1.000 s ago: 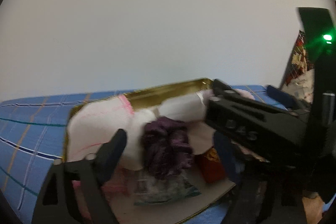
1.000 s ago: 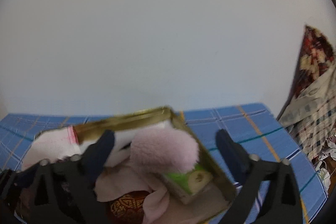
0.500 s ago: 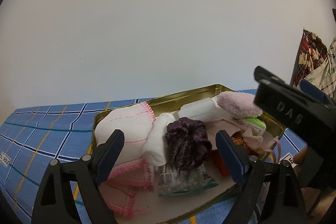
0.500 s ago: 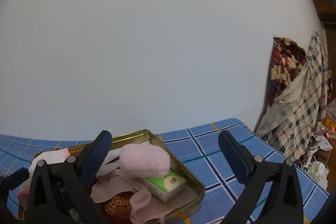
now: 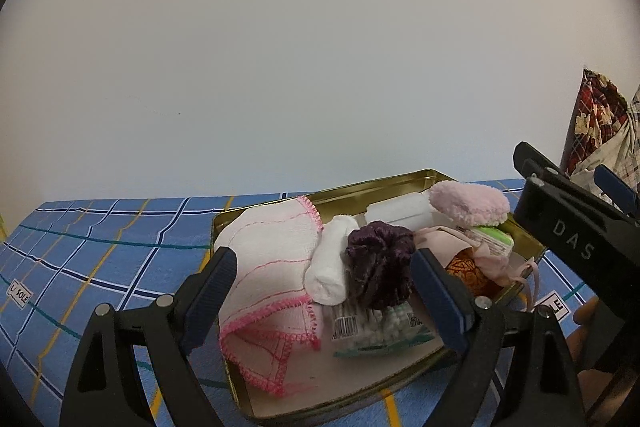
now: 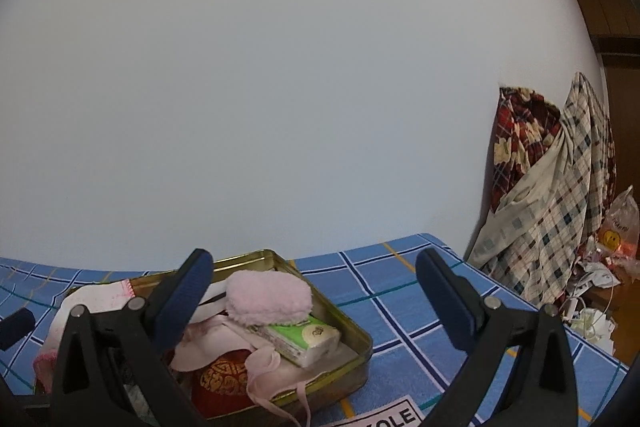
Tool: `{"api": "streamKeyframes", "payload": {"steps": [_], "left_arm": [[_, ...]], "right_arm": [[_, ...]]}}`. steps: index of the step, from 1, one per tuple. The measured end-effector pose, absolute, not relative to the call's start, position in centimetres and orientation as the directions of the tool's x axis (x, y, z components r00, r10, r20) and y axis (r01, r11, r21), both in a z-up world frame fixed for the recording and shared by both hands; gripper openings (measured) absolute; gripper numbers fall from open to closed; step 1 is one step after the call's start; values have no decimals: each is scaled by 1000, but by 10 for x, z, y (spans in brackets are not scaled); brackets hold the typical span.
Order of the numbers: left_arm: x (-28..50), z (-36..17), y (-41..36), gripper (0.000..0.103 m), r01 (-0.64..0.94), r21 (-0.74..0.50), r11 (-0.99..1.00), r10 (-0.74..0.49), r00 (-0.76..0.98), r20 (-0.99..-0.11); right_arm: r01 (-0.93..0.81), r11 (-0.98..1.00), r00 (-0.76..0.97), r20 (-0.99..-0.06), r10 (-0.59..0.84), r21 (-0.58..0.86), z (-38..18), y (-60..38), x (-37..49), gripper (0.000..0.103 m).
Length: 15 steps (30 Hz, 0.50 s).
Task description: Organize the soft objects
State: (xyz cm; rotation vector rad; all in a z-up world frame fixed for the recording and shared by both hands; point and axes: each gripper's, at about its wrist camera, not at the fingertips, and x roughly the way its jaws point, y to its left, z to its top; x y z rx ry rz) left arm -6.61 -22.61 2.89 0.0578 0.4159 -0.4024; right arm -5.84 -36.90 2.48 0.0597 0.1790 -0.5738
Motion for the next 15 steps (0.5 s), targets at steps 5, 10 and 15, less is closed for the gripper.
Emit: {"api": "streamKeyframes", "payload": {"steps": [5, 10, 15], "left_arm": [[-73, 30, -225, 91, 387, -13, 922, -362, 849, -385], [-83, 33, -224, 91, 382, 5, 924, -354, 863, -359], [-84, 34, -220, 93, 381, -19, 924, -364, 867, -341]], "right_arm": [[549, 835, 823, -185, -537, 19, 25, -366, -67, 103], [562, 826, 820, -153, -551, 37, 26, -364, -83, 103], [570, 820, 819, -116, -562, 55, 28, -359, -95, 103]]}}
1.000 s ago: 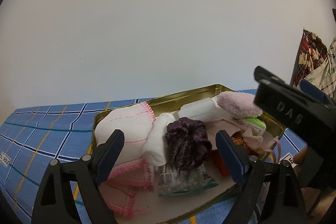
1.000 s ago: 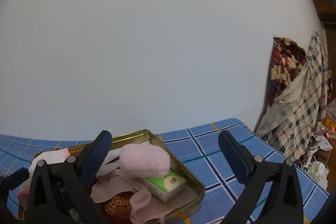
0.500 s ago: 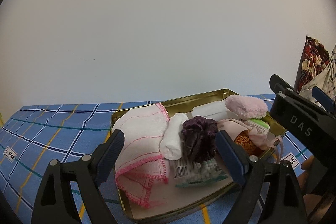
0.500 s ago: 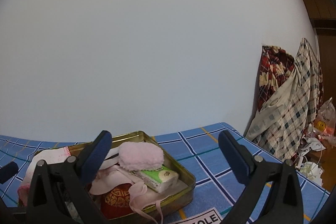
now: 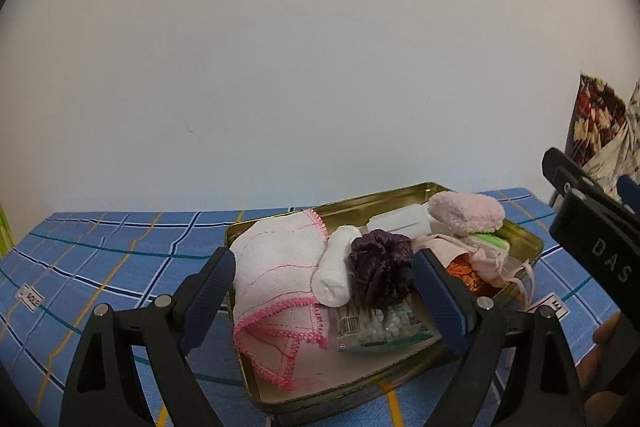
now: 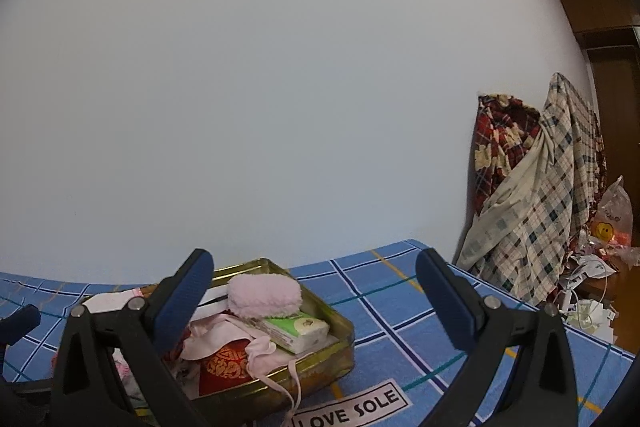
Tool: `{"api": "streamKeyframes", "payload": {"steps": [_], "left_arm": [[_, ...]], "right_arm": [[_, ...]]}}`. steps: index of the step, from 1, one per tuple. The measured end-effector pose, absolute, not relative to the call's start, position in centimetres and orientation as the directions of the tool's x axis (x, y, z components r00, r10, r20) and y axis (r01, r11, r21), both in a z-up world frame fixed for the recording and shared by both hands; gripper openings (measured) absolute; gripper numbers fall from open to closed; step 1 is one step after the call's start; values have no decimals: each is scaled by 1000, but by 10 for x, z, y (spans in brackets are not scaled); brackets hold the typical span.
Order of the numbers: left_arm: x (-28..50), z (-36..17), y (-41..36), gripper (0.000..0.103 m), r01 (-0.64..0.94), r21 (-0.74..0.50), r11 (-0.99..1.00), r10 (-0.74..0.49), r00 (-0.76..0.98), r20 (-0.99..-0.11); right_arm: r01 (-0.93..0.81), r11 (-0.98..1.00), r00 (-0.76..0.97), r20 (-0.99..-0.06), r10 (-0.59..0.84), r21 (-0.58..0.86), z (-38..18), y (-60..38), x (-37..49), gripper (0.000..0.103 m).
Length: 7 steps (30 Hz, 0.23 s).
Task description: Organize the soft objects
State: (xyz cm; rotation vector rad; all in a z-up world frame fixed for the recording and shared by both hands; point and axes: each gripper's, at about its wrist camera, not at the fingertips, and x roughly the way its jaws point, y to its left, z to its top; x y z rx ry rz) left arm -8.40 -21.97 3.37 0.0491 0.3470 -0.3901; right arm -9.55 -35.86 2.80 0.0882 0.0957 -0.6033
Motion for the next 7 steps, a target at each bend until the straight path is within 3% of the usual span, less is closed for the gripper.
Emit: {"api": "streamKeyframes", "payload": {"steps": [7], "left_arm": [[-84, 34, -217, 94, 401, -38, 915, -390, 860, -329]], "right_arm": [[579, 814, 814, -105, -572, 51, 28, -358, -96, 103]]}}
